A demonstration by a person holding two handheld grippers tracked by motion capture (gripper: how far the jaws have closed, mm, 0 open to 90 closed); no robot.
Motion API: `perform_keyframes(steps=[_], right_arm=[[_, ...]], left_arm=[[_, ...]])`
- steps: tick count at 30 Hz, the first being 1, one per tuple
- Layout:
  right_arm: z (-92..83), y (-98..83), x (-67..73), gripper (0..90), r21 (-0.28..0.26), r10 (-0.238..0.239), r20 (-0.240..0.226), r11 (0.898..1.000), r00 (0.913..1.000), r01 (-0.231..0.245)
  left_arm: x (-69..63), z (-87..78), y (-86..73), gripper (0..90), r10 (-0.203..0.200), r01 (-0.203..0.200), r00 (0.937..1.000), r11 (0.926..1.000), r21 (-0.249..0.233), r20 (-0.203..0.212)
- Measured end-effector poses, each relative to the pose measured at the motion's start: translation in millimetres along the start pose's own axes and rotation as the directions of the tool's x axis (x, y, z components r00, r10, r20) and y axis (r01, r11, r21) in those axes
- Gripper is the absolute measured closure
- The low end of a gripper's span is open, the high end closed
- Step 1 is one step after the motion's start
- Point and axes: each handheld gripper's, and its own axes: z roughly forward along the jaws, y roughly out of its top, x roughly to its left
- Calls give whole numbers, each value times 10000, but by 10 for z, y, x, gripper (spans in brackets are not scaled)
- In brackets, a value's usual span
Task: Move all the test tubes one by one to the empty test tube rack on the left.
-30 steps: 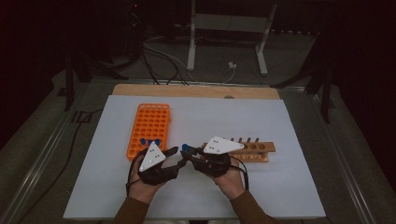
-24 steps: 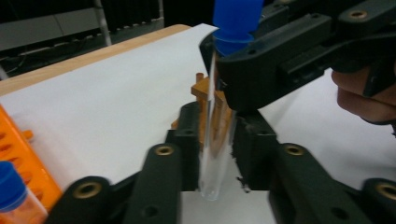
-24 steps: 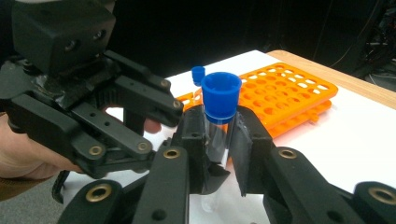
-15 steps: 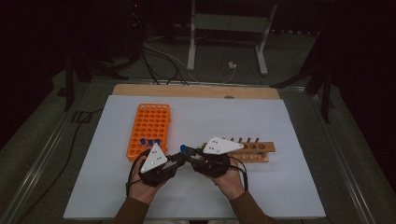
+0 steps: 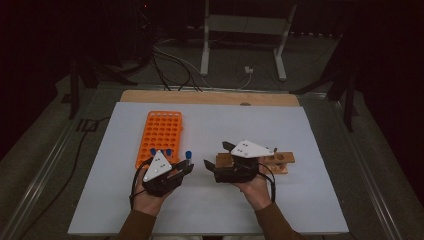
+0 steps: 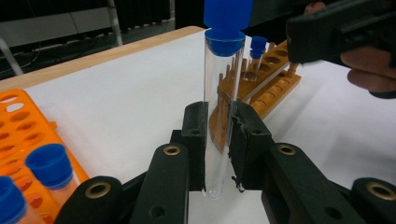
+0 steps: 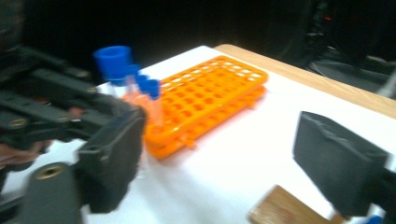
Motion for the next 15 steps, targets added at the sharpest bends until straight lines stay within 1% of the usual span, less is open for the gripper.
perform_keyframes(steps=[2,4,10,13,15], right_arm=[[-30,4,-61,81,5,129,318,9999,9994,-129],[-55,5,-114,49,53,205,487,9998,9986,-208],[-138,-17,-240,29,79,297,815,9995,9962,-304],[-181,-35,-292,21,44,318,885,9995,9956,-323],[-211,-53,-333,20,48,349,939,9994,9950,-355]], left_arm=[[17,-16,4,778,-21,21,10000,10000,-37,-38],[35,-34,6,778,-67,66,9999,9999,-92,-82],[95,-102,14,778,-210,205,9995,9995,-236,-215],[129,-140,20,778,-259,250,9992,9992,-305,-299],[152,-164,21,778,-331,321,9991,9987,-392,-270]])
